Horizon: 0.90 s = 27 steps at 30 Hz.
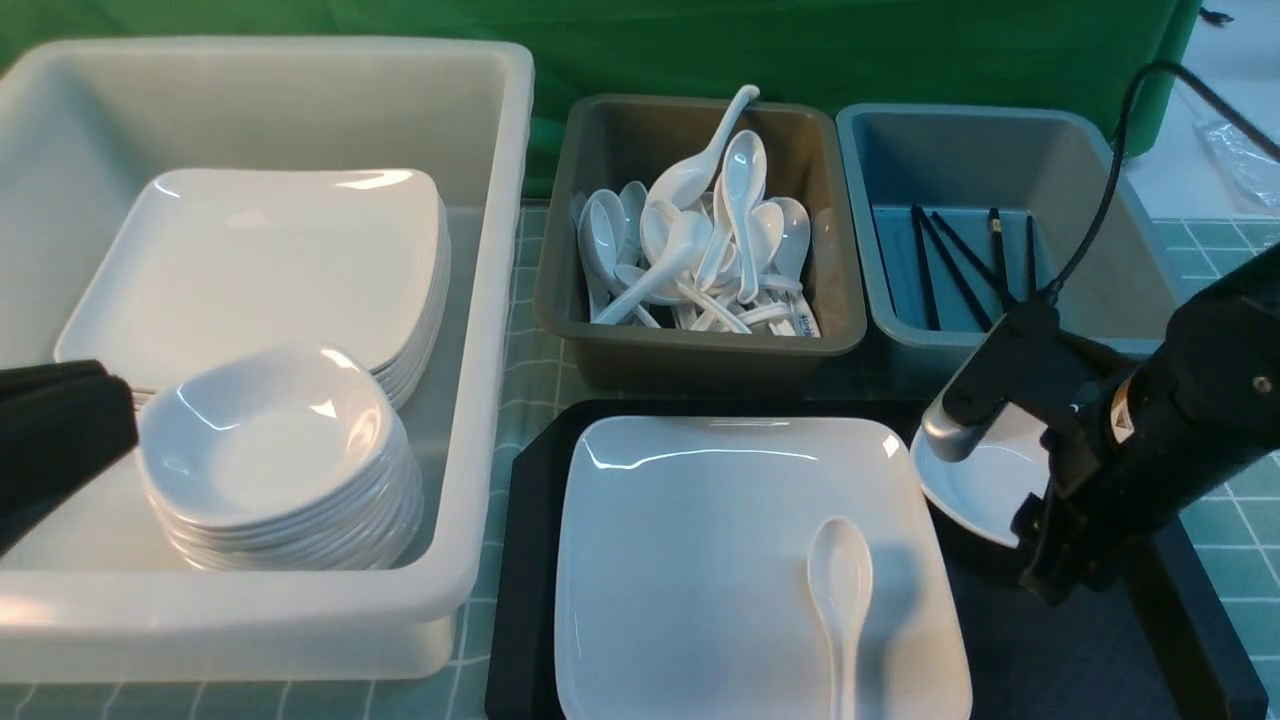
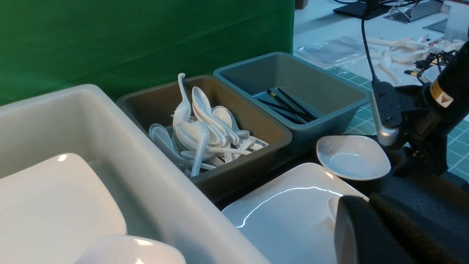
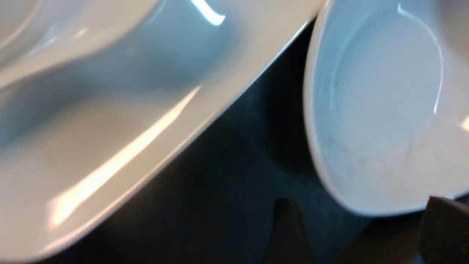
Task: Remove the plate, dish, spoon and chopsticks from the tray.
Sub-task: Use the right arm to grab a small plate from the dinner plate
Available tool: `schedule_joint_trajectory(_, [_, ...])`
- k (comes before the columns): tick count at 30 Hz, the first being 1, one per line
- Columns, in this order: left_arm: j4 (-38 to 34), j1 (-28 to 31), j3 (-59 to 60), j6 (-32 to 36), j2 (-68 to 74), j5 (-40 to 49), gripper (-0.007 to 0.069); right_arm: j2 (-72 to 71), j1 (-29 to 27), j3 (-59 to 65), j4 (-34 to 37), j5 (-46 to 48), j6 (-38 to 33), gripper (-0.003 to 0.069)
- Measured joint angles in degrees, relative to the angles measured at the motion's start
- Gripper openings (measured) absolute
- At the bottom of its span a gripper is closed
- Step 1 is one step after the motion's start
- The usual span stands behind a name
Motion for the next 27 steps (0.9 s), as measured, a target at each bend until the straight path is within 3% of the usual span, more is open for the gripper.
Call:
schedule_joint_trajectory(17, [-0.02,0.0,0.0,0.06,0.0,0.65,0.0017,11.77,-1.0,-0.01,-0.91,-12.79,-6.1,0.047])
schedule_joint_trajectory(20, [-0.02,0.0,0.0,0.06,0.0,0.83,0.0017,11.94,-1.0,-0.01,-0.95,-12.96,-6.67,0.0374])
schedule_joint_trajectory(23, [0.38,0.0,0.0,0.06,0.0,1.51,0.0017,11.92,-1.0,-0.01,-1.63,-11.4,-7.14,0.0192])
schedule_joint_trajectory(27, [0.44,0.0,0.0,0.44,0.0,1.63,0.0017,10.78,-0.81,-0.44,-2.56,-8.29,-7.79,0.0165])
